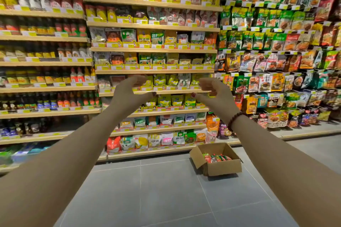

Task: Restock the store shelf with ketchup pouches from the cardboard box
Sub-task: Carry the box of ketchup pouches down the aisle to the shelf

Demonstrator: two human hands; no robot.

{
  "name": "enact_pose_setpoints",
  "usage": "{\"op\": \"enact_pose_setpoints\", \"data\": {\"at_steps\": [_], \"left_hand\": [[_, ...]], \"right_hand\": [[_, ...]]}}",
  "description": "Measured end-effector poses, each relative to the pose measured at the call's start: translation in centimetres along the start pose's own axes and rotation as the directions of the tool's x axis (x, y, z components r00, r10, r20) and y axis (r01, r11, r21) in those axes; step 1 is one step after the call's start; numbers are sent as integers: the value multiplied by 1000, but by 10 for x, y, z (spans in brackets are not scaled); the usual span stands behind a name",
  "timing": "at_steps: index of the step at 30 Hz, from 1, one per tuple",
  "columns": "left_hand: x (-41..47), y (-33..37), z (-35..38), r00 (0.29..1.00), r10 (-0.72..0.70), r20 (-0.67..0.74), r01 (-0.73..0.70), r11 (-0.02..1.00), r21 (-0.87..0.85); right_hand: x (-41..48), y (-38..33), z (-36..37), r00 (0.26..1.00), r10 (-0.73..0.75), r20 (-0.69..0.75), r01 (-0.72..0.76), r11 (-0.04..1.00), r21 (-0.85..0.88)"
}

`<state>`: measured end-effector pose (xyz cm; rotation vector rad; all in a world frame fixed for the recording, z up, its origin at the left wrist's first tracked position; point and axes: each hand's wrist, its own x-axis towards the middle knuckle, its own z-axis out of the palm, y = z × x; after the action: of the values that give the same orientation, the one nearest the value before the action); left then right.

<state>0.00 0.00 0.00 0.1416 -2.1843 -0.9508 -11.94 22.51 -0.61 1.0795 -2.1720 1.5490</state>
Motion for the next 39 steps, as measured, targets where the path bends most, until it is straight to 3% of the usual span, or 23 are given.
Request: {"op": "enact_pose_setpoints", "data": {"at_steps": [6, 16, 27, 39], "left_hand": [[0, -43, 61, 992, -80, 94, 85, 995, -52], [39, -108, 218, 962, -172, 214, 190, 979, -70], [133, -158, 430, 905, -282, 319, 304, 952, -19], [276, -274, 626, 834, -379, 401, 416, 910, -4]], "right_hand": [[-19, 59, 4, 992, 117, -42, -118, 992, -37], [-8, 228, -23, 947, 310, -84, -316, 945, -79], [70, 411, -97, 889, 451, -76, -457, 881, -118], [185, 639, -93, 784, 616, -72, -620, 773, -137]]}}
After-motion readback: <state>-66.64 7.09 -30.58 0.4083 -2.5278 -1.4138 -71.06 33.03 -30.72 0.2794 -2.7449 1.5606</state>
